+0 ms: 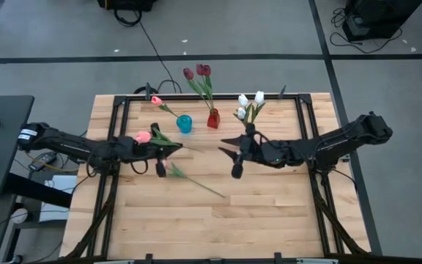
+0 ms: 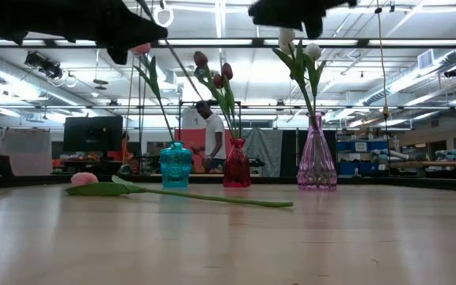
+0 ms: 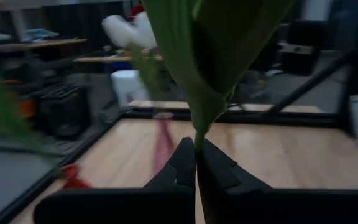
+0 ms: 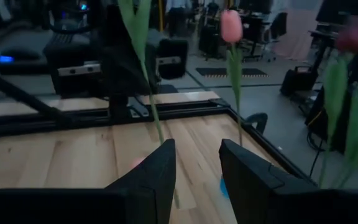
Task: Sort flowers into vase by color
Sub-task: Put the top pink flower into the blue vase
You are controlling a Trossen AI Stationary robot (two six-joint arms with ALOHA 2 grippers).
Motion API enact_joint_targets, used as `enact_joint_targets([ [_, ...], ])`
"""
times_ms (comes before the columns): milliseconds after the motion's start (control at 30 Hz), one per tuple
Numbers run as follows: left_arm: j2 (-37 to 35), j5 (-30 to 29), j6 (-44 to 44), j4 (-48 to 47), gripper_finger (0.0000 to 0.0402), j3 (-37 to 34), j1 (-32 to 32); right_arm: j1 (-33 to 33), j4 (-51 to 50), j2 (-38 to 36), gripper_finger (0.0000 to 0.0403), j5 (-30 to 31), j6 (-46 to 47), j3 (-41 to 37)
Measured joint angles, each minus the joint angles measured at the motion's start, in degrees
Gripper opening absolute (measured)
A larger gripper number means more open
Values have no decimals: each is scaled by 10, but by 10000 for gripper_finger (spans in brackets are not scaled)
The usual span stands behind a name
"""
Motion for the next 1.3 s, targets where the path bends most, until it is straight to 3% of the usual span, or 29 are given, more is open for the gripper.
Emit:
enact_joint_targets([
  [233, -13, -79, 16, -46, 5, 20, 9, -18, 108, -14, 137, 0, 37, -104],
  [567, -13, -186, -1, -254, 5, 113, 24, -21, 119, -15, 136, -35, 28, -122],
  [933, 15, -245, -3, -255, 5, 114, 29, -21, 87, -15, 135, -46, -10, -122],
  [1300, 26, -250, -17, -239, 5, 114, 67, -21, 66, -10, 135, -50, -12, -122],
])
